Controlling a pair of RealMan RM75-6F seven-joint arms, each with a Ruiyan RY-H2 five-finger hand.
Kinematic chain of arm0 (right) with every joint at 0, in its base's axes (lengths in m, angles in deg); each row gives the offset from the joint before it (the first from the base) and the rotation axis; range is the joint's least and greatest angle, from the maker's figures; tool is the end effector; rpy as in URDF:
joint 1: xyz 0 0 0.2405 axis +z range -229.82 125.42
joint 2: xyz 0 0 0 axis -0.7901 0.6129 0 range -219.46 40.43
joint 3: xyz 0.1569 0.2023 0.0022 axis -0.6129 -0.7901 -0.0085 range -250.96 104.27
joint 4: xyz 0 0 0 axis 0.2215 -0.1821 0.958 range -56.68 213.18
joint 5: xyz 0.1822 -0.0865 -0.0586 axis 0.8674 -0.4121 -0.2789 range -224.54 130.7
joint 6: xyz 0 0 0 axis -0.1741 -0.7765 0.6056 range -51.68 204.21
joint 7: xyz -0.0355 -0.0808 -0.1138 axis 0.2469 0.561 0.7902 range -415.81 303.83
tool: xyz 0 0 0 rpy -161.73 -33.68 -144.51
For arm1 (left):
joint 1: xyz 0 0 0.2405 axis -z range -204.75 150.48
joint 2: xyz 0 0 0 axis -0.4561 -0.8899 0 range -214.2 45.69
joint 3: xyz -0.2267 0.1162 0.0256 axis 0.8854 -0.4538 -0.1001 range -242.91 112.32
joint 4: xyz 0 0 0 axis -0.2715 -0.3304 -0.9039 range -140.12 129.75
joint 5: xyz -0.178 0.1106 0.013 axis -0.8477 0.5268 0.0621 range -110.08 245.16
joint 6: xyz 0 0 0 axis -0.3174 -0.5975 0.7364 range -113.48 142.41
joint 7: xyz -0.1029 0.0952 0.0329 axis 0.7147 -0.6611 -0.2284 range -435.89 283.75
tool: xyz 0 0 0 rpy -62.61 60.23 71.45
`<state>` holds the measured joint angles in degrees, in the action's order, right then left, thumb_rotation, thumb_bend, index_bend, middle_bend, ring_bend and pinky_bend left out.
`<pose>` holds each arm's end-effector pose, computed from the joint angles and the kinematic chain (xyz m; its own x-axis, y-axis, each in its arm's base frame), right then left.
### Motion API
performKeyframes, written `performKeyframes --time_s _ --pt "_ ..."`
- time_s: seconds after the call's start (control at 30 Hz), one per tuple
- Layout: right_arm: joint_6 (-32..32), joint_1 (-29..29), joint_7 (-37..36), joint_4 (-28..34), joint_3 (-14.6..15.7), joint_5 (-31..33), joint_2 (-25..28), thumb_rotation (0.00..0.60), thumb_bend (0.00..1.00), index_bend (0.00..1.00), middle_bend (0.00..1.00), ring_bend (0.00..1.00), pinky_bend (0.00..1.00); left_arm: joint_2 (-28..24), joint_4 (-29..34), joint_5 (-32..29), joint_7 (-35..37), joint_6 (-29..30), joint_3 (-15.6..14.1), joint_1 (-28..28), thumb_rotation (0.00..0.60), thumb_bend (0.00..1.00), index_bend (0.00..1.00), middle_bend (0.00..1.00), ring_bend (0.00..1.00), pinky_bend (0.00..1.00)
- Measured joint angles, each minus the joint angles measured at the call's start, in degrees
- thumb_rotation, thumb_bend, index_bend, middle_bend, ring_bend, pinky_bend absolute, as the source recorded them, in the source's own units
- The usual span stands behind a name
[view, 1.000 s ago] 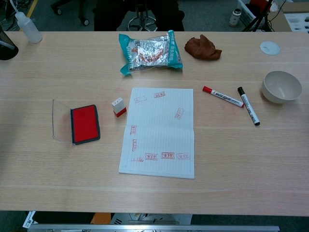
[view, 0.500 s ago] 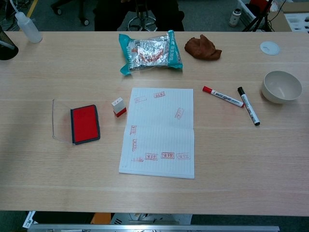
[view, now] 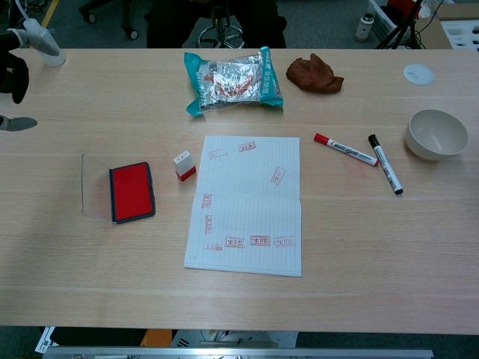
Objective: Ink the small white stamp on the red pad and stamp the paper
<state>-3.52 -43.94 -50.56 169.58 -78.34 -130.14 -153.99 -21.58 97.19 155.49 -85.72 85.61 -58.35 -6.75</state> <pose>-0.3106 -0.2075 0.1546 0.4831 -0.0313 0.8750 -0.8755 -0.0195 0.4827 -0.2141 0.2562 0.1277 0.4532 0.0531 0.8898 0.8456 -0.3416 -0.4103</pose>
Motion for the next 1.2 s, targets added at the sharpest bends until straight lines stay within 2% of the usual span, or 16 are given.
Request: performKeyframes --time_s 0.13,0.27,0.47,0.8,1.2 --pt "0.35 0.24 0.16 0.00 0.03 0.08 -0.03 0.600 0.12 0.21 0.32 0.22 0.27 0.53 1.47 -2.52 -3.28 -2.48 0.50 1.55 0.600 0.10 0.30 0.94 0.97 1.00" --pt "0.50 0.42 0.25 0.02 0.02 0.12 -0.05 0.600 0.12 0.21 0.32 0.22 0.27 1.25 3.15 -6.37 -7.32 -5.11 1.00 3.23 0.600 0.10 0.32 1.00 1.00 1.00" --pt "0.83 0.58 0.27 -0.15 0.12 0.28 -0.06 0.600 0.12 0.21 0.32 0.22 0.27 3.42 4.85 -12.97 -13.41 -8.69 1.51 6.05 0.600 0.10 0.38 1.00 1.00 1.00" --pt "1.45 0.82 0.01 -0.46 0.29 0.59 -0.04 0.600 0.12 0.21 0.32 0.22 0.27 9.31 5.19 -22.29 -20.64 -10.29 1.78 9.82 0.600 0.10 0.38 1.00 1.00 1.00" --pt "1.86 0.92 0.50 -0.17 0.55 0.94 0.01 0.600 0.12 0.21 0.32 0.22 0.27 17.56 1.18 -28.55 -26.43 -10.79 1.33 14.65 0.600 0.10 0.37 1.00 1.00 1.00"
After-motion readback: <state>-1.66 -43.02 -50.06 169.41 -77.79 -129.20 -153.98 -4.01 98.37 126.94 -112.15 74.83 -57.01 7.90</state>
